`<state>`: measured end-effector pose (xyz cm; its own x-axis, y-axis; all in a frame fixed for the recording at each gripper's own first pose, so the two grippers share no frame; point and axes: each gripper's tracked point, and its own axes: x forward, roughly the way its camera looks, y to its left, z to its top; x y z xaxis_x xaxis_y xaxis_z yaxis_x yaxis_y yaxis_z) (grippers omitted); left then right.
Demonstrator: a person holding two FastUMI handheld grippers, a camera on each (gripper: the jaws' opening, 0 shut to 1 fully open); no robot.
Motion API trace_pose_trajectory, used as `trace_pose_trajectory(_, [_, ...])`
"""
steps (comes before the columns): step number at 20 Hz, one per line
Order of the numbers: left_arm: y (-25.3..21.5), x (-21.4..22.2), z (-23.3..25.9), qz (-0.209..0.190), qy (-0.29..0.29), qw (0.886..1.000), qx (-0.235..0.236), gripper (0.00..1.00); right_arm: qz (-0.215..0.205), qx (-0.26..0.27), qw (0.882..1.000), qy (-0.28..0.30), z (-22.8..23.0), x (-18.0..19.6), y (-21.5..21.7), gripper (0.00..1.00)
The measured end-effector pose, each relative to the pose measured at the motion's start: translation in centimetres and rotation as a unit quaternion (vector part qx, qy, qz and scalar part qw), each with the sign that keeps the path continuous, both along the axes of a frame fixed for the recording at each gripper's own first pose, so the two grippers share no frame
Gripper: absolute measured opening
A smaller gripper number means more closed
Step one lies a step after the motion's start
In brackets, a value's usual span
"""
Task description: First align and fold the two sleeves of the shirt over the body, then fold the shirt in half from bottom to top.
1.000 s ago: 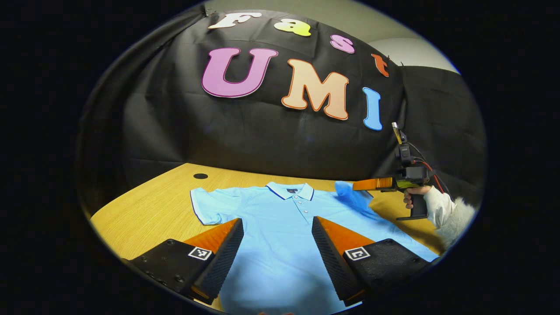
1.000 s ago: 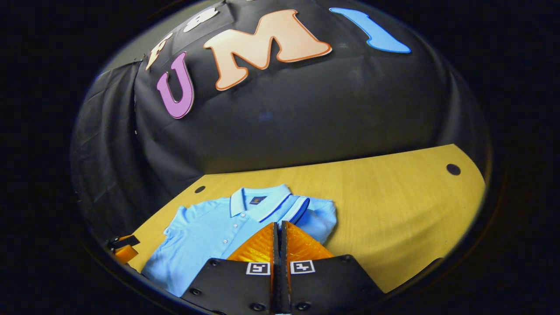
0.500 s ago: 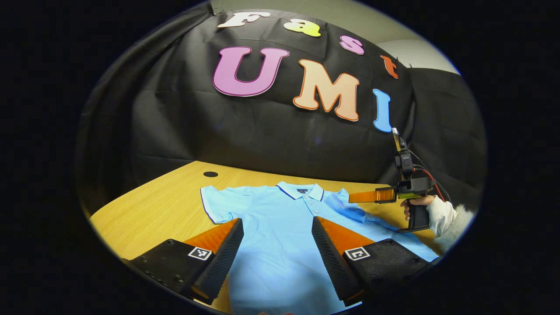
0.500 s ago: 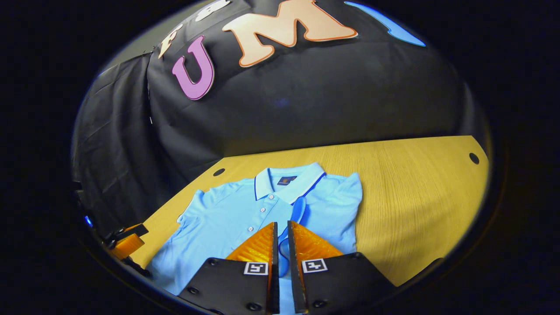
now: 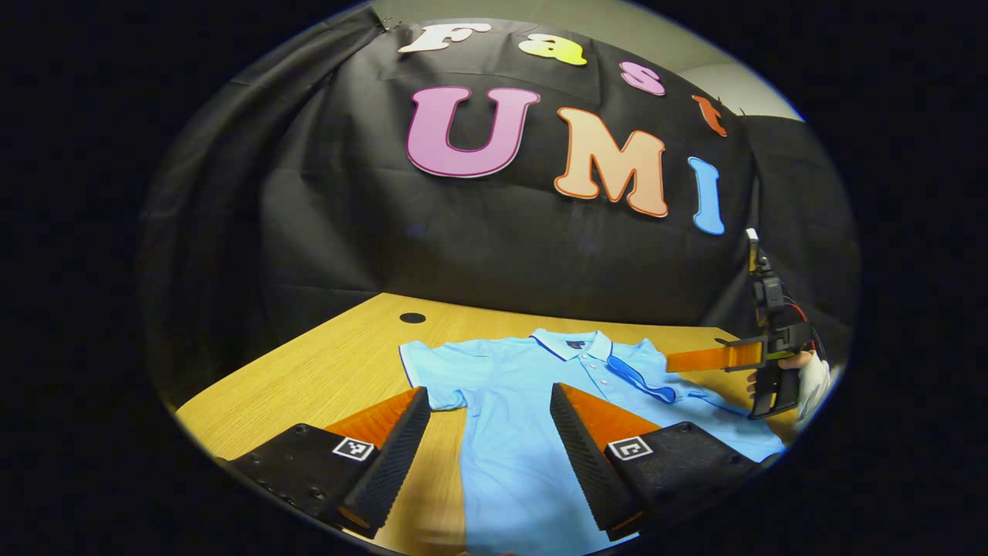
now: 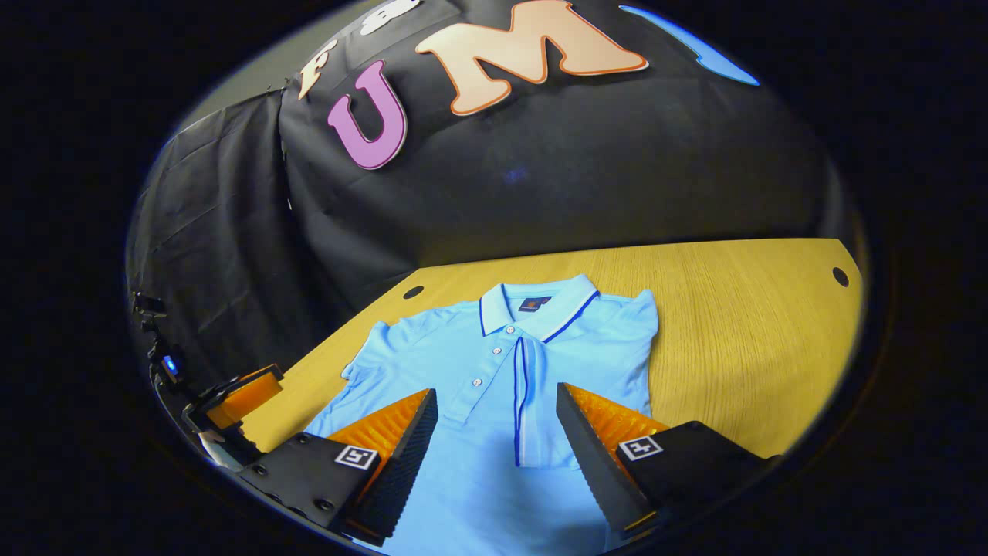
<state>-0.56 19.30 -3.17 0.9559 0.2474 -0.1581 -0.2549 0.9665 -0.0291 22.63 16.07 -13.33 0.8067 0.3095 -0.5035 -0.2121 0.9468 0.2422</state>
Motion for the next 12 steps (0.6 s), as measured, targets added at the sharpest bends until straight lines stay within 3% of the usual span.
trace_pose_trajectory(7, [4.3, 3.8, -1.9, 0.013, 0.063, 0.998, 0.004, 0.93, 0.007, -0.011, 0.998, -0.067, 5.4, -7.1, -0.9, 0.97])
trace_pose_trajectory(12, [6.9, 7.5, -4.0, 0.029, 0.109, 0.994, 0.014, 0.93, -0.012, -0.006, 0.995, -0.096, 7.1, -11.5, -3.1, 0.97])
